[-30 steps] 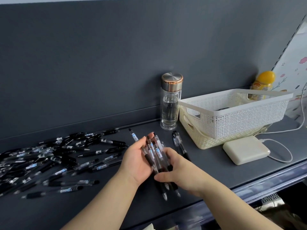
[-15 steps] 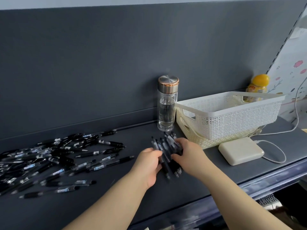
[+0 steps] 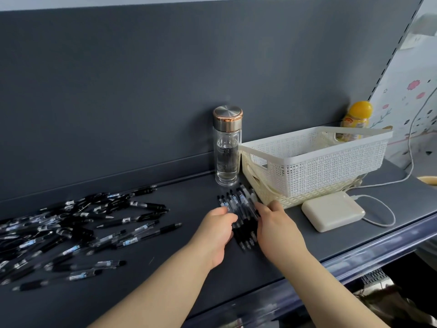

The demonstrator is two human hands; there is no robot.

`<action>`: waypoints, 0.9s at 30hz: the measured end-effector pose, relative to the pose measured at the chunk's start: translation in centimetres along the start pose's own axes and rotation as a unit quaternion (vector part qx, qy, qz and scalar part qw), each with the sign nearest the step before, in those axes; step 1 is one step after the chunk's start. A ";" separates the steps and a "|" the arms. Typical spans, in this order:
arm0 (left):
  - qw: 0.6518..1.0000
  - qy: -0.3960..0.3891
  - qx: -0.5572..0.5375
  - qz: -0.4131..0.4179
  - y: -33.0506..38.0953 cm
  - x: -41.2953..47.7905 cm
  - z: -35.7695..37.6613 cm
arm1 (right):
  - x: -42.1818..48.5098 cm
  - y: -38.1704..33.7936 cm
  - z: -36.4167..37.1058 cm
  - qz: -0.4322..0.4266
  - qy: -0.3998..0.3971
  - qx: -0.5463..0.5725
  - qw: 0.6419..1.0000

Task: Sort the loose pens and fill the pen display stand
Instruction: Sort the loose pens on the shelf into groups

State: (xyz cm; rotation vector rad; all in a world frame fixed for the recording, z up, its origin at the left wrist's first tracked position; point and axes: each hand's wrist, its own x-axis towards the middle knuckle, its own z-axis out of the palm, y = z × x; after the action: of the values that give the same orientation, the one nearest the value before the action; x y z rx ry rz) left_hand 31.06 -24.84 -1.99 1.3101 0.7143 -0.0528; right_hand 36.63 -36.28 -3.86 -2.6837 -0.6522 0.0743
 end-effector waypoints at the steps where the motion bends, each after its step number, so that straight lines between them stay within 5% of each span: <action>1: 1.000 0.002 0.015 0.003 -0.1 0.0 -0.1 | 0.0 0.1 0.0 0.005 0.005 -0.010 1.000; 10: 0.980 0.022 0.179 0.082 -0.5 -0.7 -3.5 | -0.3 -1.8 0.9 -0.116 0.070 -0.013 0.991; 13: 0.934 0.045 0.325 0.142 -0.9 -1.1 -6.8 | -0.5 -4.1 1.8 -0.164 0.037 0.013 0.986; 15: 0.874 0.095 0.439 0.184 -1.1 -1.5 -9.3 | -0.7 -5.7 2.5 -0.187 0.010 0.027 0.982; 19: 0.778 0.170 0.581 0.170 -1.1 -2.4 -14.4 | -1.0 -9.1 3.8 -0.198 -0.034 0.028 0.979; 27: 0.759 0.223 0.584 0.185 -1.3 -4.1 -22.5 | -0.7 -15.2 6.5 -0.229 -0.093 0.008 0.969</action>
State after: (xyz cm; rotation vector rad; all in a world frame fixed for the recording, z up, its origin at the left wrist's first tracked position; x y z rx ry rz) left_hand 17.20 -6.58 -2.80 2.7312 0.8269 0.1756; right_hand 28.52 -21.82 -4.26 -2.4578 -1.3048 0.2072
